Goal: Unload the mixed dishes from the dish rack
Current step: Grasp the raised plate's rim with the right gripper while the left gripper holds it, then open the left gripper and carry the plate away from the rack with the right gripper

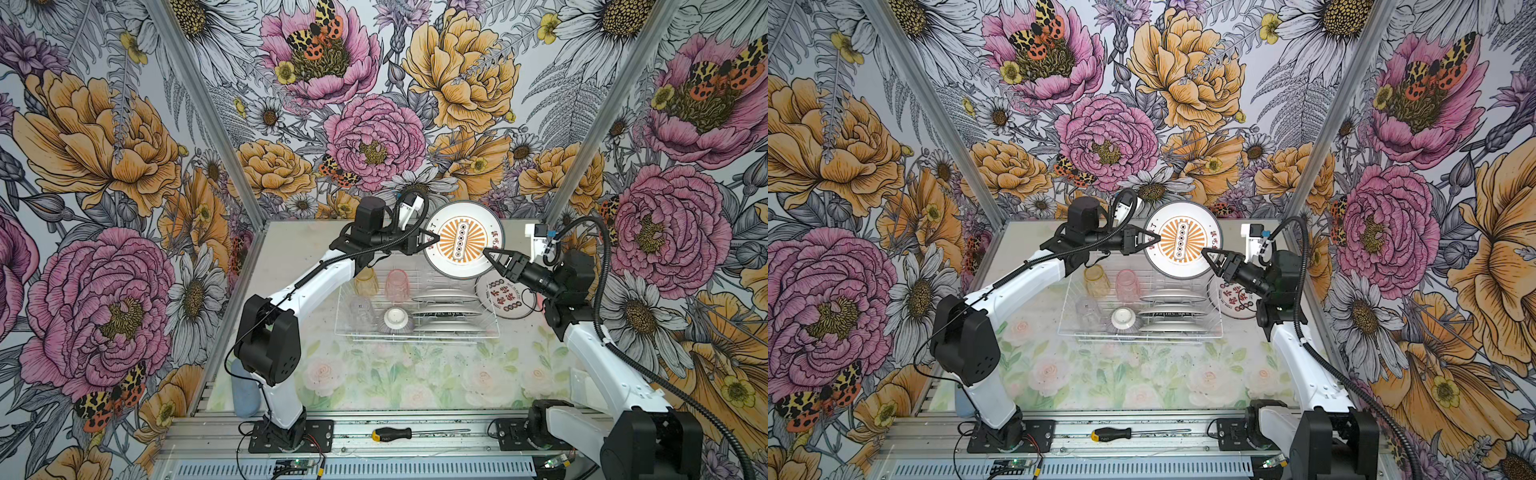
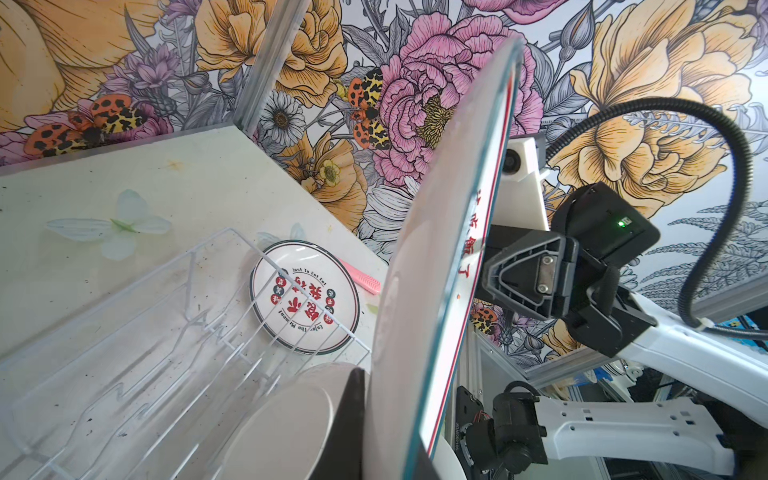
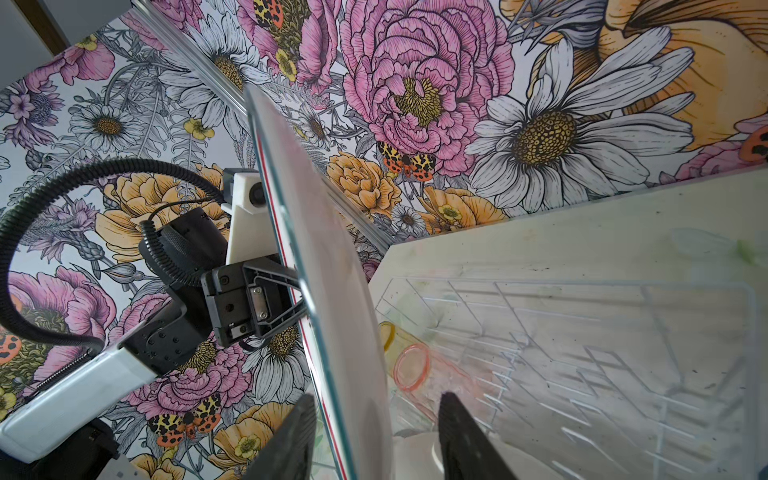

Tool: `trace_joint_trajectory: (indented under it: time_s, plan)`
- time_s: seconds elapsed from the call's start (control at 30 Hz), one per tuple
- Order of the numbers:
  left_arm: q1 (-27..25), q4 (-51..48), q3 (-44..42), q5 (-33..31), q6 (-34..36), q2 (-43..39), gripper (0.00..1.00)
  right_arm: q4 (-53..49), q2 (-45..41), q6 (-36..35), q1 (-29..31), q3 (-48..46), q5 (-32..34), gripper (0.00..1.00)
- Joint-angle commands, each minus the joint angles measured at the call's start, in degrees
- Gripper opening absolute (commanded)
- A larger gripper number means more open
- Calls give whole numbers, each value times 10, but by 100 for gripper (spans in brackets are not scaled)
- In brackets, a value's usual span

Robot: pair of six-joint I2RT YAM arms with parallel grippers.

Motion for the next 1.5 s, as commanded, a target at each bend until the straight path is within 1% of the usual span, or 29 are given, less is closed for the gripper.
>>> trace_joint_trajectory:
  time_s: [0.0,0.03,0.3,0.37,0.4,0.5,0.57,0.67,0.77,0.87,0.93,1.0,1.1,1.2,1.27,1.37,1.47]
  plan:
    - [-6,50,17,34,-19,-1,0,38,7,10,5,5,6,41]
    - [-7,51,16,35,-21,0,0,39,8,11,5,6,7,38]
    - [-10,56,17,40,-26,10,0,33,6,13,8,5,11,0]
    - [-10,56,17,41,-28,11,0,28,4,10,9,7,15,0]
    - [-9,56,17,40,-28,11,2,24,2,9,9,8,17,0]
    - [-9,53,10,33,-26,7,18,15,-4,5,7,10,28,0]
    - [-9,42,3,26,-16,2,24,0,-10,-2,4,16,38,0]
    - [-7,0,-11,0,18,-13,28,-31,-23,-12,-19,28,55,0]
    - [-5,-57,-38,-54,64,-42,29,-62,-37,-8,-74,37,63,0]
    - [6,-82,-80,-112,87,-85,28,-109,-54,-16,-138,45,77,0]
    - [17,-103,-108,-157,100,-119,28,-161,-64,-42,-174,56,95,0]
    - [29,-128,-133,-209,116,-158,28,-218,-75,-77,-203,66,131,0]
    - [50,-161,-164,-257,132,-204,29,-266,-82,-110,-243,65,164,0]
    - [76,-178,-192,-272,135,-234,29,-297,-71,-132,-272,52,189,0]
    - [93,-177,-211,-273,133,-248,29,-301,-57,-140,-280,36,197,0]
    - [109,-178,-223,-269,131,-260,29,-300,-33,-144,-282,12,192,0]
    - [110,-177,-223,-267,131,-260,29,-298,-10,-148,-282,-2,173,0]
